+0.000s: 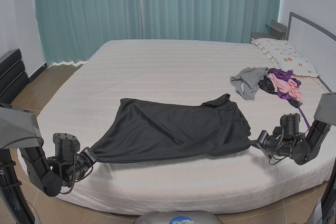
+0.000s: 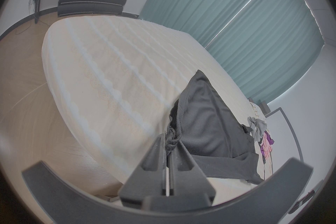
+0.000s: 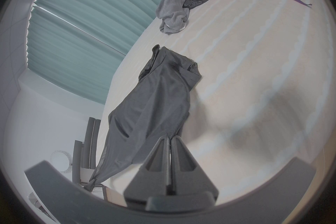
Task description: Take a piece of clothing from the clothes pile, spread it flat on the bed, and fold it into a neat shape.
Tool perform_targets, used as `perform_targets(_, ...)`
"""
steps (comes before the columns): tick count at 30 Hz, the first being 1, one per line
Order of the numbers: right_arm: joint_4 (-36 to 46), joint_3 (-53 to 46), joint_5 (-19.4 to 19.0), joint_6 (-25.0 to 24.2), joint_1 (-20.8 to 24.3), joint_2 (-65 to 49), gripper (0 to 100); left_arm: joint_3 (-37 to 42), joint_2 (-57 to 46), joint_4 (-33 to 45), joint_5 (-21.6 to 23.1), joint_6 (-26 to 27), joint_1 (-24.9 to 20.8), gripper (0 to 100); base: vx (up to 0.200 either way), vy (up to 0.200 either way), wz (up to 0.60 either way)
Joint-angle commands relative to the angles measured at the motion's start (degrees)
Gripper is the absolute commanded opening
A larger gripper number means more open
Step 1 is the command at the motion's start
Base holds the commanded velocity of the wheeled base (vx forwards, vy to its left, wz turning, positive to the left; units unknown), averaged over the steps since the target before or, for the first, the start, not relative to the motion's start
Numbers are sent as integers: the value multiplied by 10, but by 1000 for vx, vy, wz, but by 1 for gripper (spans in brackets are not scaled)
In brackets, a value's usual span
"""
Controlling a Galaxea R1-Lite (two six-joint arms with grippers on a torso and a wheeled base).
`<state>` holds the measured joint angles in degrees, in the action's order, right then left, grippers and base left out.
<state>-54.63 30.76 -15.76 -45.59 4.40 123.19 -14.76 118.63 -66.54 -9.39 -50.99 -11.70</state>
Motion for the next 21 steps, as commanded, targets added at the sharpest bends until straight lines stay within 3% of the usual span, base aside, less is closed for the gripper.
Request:
perform_targets(1,3,-63,-25,2,-25,-97,0,21,-38,2,0,30,0,0,0,0,0)
perform_targets(11,6,-129,-42,16,-51,-164,0,56,-61,5,-2,83,-3,0,0,0,0)
perform_targets(13,7,-144,-43,45,-64,-168,0,71,-62,5,-2,114,-3,0,0,0,0)
perform_targets(17,6,-176,-52,85,-79,-174,0,82,-61,6,-3,124,-4,0,0,0,0)
perform_targets(21,6,-191,-65,97,-92,-197,0,97,-61,6,-3,151,-7,0,0,0,0)
